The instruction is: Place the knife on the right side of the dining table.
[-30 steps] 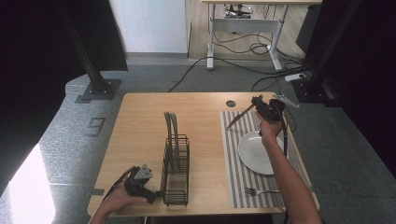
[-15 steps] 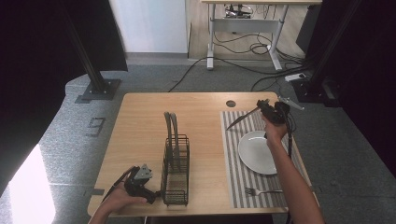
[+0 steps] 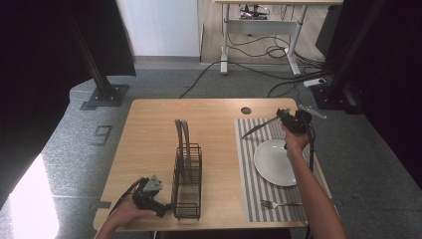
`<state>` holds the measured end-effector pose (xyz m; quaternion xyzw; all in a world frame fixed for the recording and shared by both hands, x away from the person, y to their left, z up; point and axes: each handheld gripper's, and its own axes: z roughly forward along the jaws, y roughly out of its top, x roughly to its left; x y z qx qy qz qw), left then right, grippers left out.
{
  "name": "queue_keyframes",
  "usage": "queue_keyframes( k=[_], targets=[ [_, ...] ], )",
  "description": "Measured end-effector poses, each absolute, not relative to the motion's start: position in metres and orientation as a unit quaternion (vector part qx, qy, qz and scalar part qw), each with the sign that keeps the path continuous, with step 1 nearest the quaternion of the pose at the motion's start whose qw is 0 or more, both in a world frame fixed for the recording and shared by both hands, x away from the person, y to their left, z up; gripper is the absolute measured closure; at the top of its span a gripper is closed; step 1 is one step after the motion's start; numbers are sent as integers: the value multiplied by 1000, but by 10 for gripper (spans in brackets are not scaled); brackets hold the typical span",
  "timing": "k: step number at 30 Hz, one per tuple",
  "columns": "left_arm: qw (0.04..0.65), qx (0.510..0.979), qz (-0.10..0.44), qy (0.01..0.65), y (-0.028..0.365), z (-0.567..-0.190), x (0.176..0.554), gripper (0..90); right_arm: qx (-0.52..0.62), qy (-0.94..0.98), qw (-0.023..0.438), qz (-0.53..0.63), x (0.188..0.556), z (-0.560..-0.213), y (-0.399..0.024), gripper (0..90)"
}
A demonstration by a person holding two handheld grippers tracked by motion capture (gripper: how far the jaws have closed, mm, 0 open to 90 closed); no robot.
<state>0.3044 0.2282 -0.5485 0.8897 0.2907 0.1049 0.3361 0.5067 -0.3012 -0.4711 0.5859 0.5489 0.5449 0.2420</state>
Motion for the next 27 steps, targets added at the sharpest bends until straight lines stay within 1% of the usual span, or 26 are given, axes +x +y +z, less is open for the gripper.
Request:
queue_keyframes(
  k=[27],
  targets=[
    [336,889,105,292,228,-549,304,0,621,542,212,525,512,-489,-321,681]
  ],
)
